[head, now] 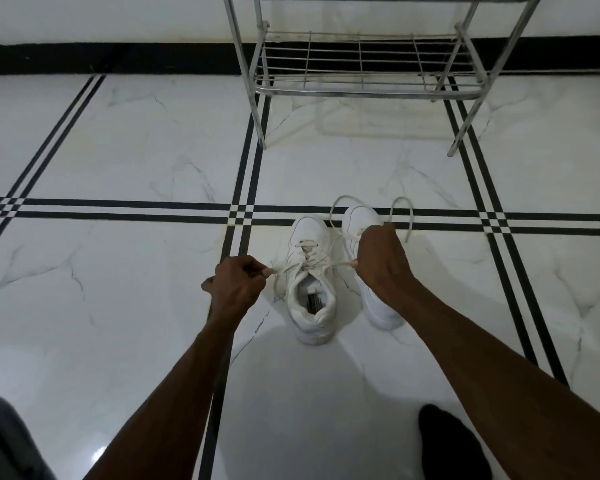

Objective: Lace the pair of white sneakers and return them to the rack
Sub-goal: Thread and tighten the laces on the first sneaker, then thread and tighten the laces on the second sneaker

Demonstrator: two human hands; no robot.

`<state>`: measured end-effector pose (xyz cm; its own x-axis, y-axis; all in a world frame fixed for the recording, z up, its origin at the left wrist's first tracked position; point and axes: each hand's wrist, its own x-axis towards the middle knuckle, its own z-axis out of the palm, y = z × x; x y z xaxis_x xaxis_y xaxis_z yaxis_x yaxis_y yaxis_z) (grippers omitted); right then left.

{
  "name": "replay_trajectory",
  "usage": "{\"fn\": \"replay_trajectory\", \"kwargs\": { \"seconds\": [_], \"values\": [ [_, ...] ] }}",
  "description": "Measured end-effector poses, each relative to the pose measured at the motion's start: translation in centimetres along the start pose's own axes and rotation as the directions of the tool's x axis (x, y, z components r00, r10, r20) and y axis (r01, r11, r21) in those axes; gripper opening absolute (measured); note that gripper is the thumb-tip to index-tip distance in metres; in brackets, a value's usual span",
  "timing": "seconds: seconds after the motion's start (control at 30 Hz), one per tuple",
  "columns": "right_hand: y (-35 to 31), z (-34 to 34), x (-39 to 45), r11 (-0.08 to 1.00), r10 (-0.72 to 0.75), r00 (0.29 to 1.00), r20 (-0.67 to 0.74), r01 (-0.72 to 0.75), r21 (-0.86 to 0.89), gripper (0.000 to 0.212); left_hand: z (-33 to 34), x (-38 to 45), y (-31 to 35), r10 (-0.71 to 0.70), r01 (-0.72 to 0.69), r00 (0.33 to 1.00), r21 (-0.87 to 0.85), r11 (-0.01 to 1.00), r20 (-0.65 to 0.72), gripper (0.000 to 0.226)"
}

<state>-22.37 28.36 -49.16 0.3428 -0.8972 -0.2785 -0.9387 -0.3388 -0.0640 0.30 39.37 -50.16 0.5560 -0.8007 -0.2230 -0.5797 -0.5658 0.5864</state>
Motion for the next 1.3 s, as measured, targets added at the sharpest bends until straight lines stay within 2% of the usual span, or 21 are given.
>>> {"fn": "replay_trajectory", "kwargs": {
  "seconds": [0.07, 0.13, 0.2, 0.27, 0.3, 0.33, 0.4, 0.47, 0.57, 0.67, 0.73, 0.83, 0.97, 1.03, 1.1, 1.17, 1.23, 1.3],
  "values": [
    [-0.8, -0.8, -1.7, 1.0, 0.009, 0.999, 0.054, -0.01, 0.025, 0.032, 0.1, -0.1, 0.1, 0.028, -0.028, 1.0, 0.024, 0.999, 0.004, 0.01],
    [-1.5, -2.0, -2.2, 0.998, -0.039, 0.999, 0.035, 0.037, 0.057, 0.009, 0.2, 0.1, -0.2, 0.116, -0.117, 0.993, 0.041, 0.992, 0.017, 0.012],
    [-1.2, -1.5, -1.7, 0.987, -0.131, 0.988, -0.086, 0.138, 0.077, 0.024, 0.3, 0.3, -0.6, 0.216, -0.215, 0.973, -0.016, 0.976, 0.077, 0.017],
    [-0.9, -1.0, -1.0, 0.957, -0.264, 0.96, -0.094, 0.273, 0.103, 0.052, 0.6, -0.1, -0.4, 0.297, -0.277, 0.937, -0.124, 0.953, 0.184, 0.032],
    [-1.2, -1.0, -1.0, 0.931, -0.321, 0.944, -0.074, 0.329, 0.157, 0.057, 0.8, -0.5, -0.2, 0.319, -0.288, 0.921, -0.158, 0.944, 0.226, 0.038],
    [-1.6, -1.0, -1.0, 0.912, -0.355, 0.934, -0.05, 0.357, 0.201, 0.05, 1.2, -0.6, 0.0, 0.33, -0.293, 0.912, -0.175, 0.94, 0.244, 0.041],
    [-2.0, -0.6, -0.9, 0.918, -0.339, 0.94, -0.025, 0.336, 0.21, 0.022, 2.2, -0.7, 0.0, 0.336, -0.306, 0.92, -0.164, 0.938, 0.202, 0.036],
    [-2.1, -0.3, -0.9, 0.946, -0.29, 0.957, -0.025, 0.291, 0.143, 0.009, 2.5, -0.5, -0.1, 0.337, -0.326, 0.934, -0.098, 0.94, 0.119, 0.024],
    [-1.9, 0.0, -2.0, 0.961, -0.264, 0.962, -0.062, 0.268, 0.067, 0.01, 2.2, -0.7, 0.2, 0.368, -0.371, 0.929, 0.121, 0.921, 0.044, 0.014],
    [-2.1, -0.2, -3.0, 0.971, -0.235, 0.968, -0.091, 0.238, 0.026, 0.017, 2.1, -1.2, 0.4, 0.44, -0.424, 0.898, 0.347, 0.837, 0.035, 0.017],
    [-2.4, -0.5, -3.3, 0.971, -0.238, 0.964, -0.117, 0.238, -0.01, 0.019, 2.0, -1.2, 0.3, 0.475, -0.443, 0.88, 0.418, 0.793, 0.031, 0.021],
    [-2.7, -0.7, -3.5, 0.978, -0.21, 0.972, -0.106, 0.209, -0.018, 0.02, 2.2, -1.1, 0.2, 0.497, -0.461, 0.868, 0.421, 0.781, 0.028, 0.023],
    [-3.3, -1.1, -3.8, 0.984, -0.174, 0.981, -0.088, 0.169, -0.057, 0.02, 2.2, -0.9, 0.1, 0.478, -0.466, 0.877, 0.312, 0.828, 0.044, 0.023],
    [-3.4, -0.9, -3.8, 0.988, -0.154, 0.986, -0.07, 0.152, -0.035, 0.02, 2.2, -1.1, 0.4, 0.411, -0.413, 0.911, 0.119, 0.903, 0.039, 0.021],
    [-3.6, -0.4, -3.6, 0.988, -0.131, 0.991, -0.002, 0.131, 0.081, 0.019, 2.2, -1.5, 0.9, 0.306, -0.302, 0.951, -0.077, 0.95, 0.05, 0.018],
    [-4.2, 0.0, -3.0, 0.956, -0.081, 0.991, 0.105, 0.047, 0.289, 0.02, 2.4, -1.6, 0.6, 0.198, -0.178, 0.975, -0.179, 0.968, 0.097, 0.015],
    [-5.0, 0.1, -2.4, 0.87, -0.061, 0.979, 0.196, -0.045, 0.491, 0.027, 2.3, -1.4, 0.0, 0.108, -0.058, 0.981, -0.294, 0.954, 0.158, 0.017],
    [-6.1, 0.2, -2.1, 0.778, -0.082, 0.966, 0.247, -0.093, 0.622, 0.029, 1.7, -1.0, -0.5, 0.063, 0.004, 0.982, -0.351, 0.936, 0.179, 0.028]
  ]
}}
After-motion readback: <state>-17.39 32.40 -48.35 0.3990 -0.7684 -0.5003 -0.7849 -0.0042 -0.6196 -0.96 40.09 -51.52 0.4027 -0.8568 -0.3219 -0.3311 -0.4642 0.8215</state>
